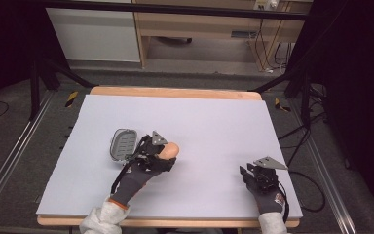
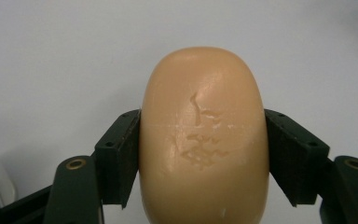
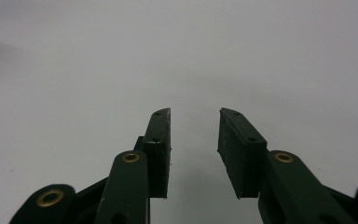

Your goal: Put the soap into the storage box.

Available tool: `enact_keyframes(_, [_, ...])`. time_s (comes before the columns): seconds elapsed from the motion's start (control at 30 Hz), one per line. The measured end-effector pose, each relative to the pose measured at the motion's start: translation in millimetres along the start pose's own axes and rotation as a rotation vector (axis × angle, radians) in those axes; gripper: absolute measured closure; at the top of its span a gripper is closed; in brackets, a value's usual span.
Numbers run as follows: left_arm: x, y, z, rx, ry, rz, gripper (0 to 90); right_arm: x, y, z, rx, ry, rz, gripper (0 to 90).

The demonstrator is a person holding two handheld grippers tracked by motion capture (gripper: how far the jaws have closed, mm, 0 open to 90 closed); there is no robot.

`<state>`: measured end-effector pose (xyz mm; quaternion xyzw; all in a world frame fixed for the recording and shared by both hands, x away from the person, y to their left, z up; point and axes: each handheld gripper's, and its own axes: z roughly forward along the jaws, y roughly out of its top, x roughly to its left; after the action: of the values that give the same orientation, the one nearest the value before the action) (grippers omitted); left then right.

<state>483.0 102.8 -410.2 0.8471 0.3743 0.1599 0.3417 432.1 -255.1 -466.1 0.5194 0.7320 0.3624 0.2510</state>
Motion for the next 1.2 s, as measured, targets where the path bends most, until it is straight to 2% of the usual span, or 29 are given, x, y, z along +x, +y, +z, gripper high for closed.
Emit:
enact_keyframes(0.27, [7.6, -1.1, -9.2, -0.011, 0.012, -0.011, 32.0, -0.2, 0.0, -0.1, -0.002, 0.000, -0.003, 64.4])
enact_keyframes(0.67, [18.1, 0.6, -27.5, -0.056, 0.036, -0.030, 32.0, -0.3, 0.3, -0.7, -0.008, -0.008, -0.009, 64.4])
enact_keyframes(0.93, [30.7, -4.3, -40.7, -0.081, 0.055, -0.055, 31.9, 0.3, 0.5, -1.1, -0.007, -0.011, -0.001, 65.7])
enact_keyframes(1.2, [40.3, -8.8, -50.3, -0.094, 0.066, -0.077, 32.0, -0.2, 0.6, -0.5, -0.008, -0.019, -0.014, 66.3])
